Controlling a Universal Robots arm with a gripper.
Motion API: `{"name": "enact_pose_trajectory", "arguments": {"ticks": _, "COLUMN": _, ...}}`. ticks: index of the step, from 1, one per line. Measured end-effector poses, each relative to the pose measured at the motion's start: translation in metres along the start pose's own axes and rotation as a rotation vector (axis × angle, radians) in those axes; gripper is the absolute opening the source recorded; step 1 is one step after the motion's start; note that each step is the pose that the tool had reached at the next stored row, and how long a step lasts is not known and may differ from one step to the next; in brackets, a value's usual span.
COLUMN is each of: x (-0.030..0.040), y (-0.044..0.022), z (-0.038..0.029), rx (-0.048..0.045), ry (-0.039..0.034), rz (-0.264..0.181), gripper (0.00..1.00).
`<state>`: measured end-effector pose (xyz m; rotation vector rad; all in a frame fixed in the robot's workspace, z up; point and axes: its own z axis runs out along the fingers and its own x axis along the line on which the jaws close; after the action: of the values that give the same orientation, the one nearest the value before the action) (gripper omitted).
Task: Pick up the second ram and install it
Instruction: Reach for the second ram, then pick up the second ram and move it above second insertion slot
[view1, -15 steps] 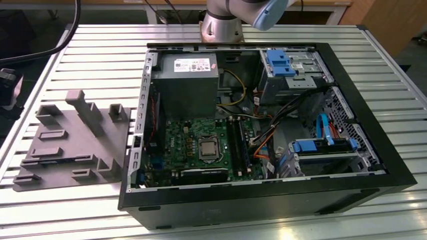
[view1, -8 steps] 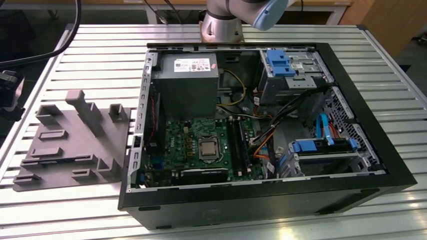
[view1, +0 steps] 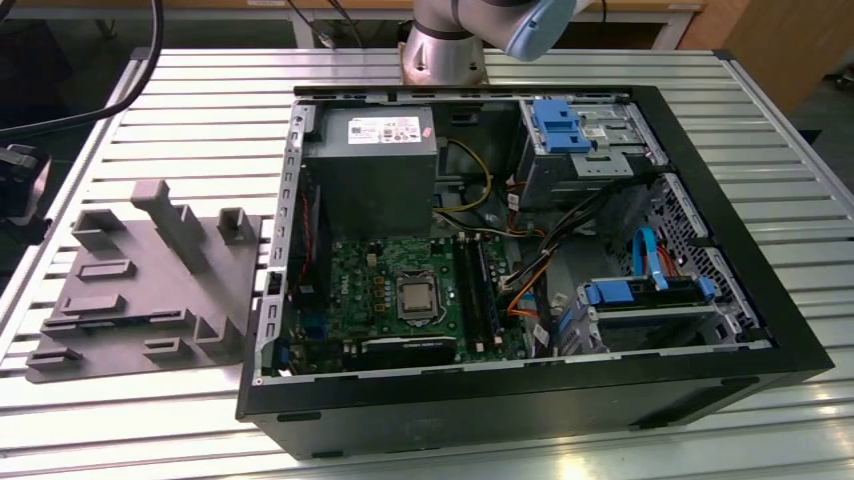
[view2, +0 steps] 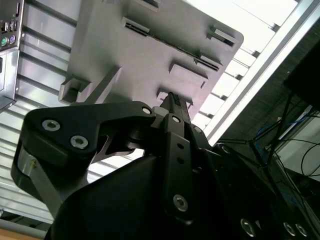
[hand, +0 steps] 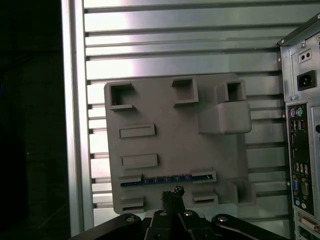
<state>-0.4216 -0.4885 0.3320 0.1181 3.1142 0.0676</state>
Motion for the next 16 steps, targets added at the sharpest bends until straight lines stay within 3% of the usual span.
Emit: {"name": "enact_pose_trajectory", "arguments": {"ticks": 16, "x": 0.0003, "y": -0.0004, "z": 0.0030, "rx": 0.0000, "ry": 0.0000, "rz": 0.000, "gripper": 0.11}}
